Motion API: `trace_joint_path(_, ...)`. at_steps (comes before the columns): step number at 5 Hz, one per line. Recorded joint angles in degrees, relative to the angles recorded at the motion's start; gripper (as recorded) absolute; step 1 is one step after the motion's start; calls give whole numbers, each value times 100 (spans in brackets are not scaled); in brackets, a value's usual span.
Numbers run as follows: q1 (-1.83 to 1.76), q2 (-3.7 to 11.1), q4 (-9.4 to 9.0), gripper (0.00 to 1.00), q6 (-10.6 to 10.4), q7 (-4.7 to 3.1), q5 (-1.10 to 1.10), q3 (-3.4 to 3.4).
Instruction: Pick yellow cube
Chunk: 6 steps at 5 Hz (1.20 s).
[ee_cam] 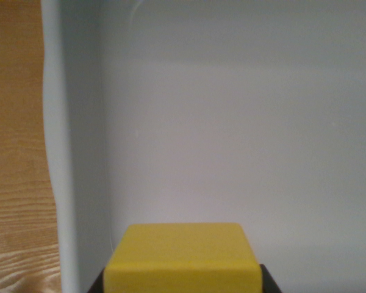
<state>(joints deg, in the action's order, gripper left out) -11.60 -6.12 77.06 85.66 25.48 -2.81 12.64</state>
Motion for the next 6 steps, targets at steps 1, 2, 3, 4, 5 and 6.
trace_joint_path(1,0,0,0,100,0,0,0,0)
trace_joint_path(2,5,-64,136,100,198,-9,-16,-1)
trace_joint_path(3,5,-64,136,100,198,-9,-16,-1)
trace_joint_path(4,8,-118,252,100,368,-17,-30,-2)
trace_joint_path(5,8,-118,252,100,368,-17,-30,-2)
trace_joint_path(6,12,-171,363,100,530,-24,-43,-4)
